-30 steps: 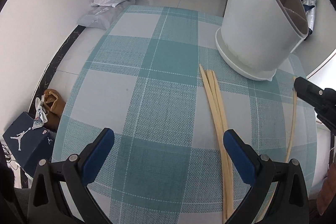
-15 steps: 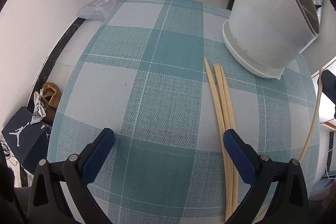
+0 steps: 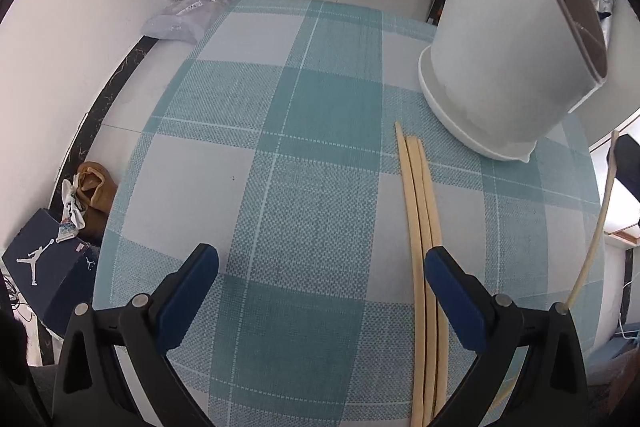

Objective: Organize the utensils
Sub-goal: 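Lift the chopstick with the right gripper while the left gripper grasps another chopstick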

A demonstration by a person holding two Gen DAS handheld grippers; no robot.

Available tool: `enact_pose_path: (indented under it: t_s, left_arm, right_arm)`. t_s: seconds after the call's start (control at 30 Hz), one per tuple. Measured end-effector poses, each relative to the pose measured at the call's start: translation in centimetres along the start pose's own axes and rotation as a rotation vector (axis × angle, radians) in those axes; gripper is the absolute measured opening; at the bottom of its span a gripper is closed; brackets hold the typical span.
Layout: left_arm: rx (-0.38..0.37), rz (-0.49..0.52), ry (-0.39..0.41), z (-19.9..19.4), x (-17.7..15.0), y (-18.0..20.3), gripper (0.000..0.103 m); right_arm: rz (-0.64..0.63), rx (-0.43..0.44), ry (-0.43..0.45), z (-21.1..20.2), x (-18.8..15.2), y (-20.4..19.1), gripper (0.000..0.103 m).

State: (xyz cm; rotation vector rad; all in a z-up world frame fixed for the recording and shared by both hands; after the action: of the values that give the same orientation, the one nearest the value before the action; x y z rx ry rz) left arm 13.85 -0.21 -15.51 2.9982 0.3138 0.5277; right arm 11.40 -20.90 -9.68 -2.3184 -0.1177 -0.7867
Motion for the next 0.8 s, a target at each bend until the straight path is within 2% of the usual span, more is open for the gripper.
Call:
enact_pose_path:
  t_s: [0.03,0.1,0.17,0.27,0.43,0.5,0.57,0.6,0.67,0.7,0.77,0.8]
  left_arm:
    - [0.01,0.003,-0.009,0.2,-0.1,-0.1,0.102]
    - [0.032,0.038,0.021,0.0,-0.1,0.4,0.102]
    - [0.061,0.063,0.004,0.3,0.0,0.6,0.102]
    - [0.05,0.029,-0.005,0.3,0.6,0.0,0.102]
    - [0.058,0.055,-0.007,1.0,2.4,0.3,0.1]
    - [0.04,0.066,0.002,1.2,3.3,0.7,0.091]
    - [0.034,0.07,0.022,1.3,4.0,1.2,0.07]
    - [0.027,0.071,0.026,1.3,4.1,1.3,0.065]
    - [0.02,0.073,0.024,1.4,4.6,1.9,0.046]
    - [0.014,0.083,0.022,1.4,4.5,2.1,0.039]
    - [-0.005,0.104,0.018,1.3,4.6,2.6,0.01]
    - [-0.034,0.09,0.005,1.4,4.6,2.6,0.005]
  right_arm:
    - [-0.001,-0.001,-0.001,0.0,0.0,0.0,0.006]
    - [-0.005,-0.003,0.0,-0.1,-0.1,-0.1,0.006]
    - [-0.007,-0.006,-0.001,-0.2,0.0,-0.1,0.006]
    - [-0.01,-0.01,0.003,-0.3,0.0,-0.2,0.006]
    - [-0.04,-0.015,0.022,-0.9,0.3,-0.7,0.006]
    - [-0.047,-0.02,0.028,-1.1,0.4,-0.8,0.006]
    - [-0.049,-0.022,0.033,-1.3,0.5,-0.7,0.006]
    - [-0.049,-0.023,0.035,-1.4,0.6,-0.7,0.006]
    - [-0.046,-0.026,0.036,-1.5,0.7,-0.6,0.006]
    - [-0.045,-0.027,0.037,-1.5,0.8,-0.5,0.006]
    - [-0.046,-0.031,0.041,-1.7,0.9,-0.5,0.006]
    - [-0.049,-0.032,0.042,-1.8,0.9,-0.6,0.006]
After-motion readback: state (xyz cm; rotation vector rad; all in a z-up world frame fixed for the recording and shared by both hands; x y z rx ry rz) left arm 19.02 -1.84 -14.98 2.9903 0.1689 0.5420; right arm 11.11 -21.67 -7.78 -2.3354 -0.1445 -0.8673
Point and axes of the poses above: each gripper's, at about its wrist camera, not at the fingertips, and z roughly the way its jaws point, y to its right, x to its top, the point moved 2 cm from there along z, roughly the way its jaws point, and after that the axes turned 10 degrees about -z, right-handed, at the moved point
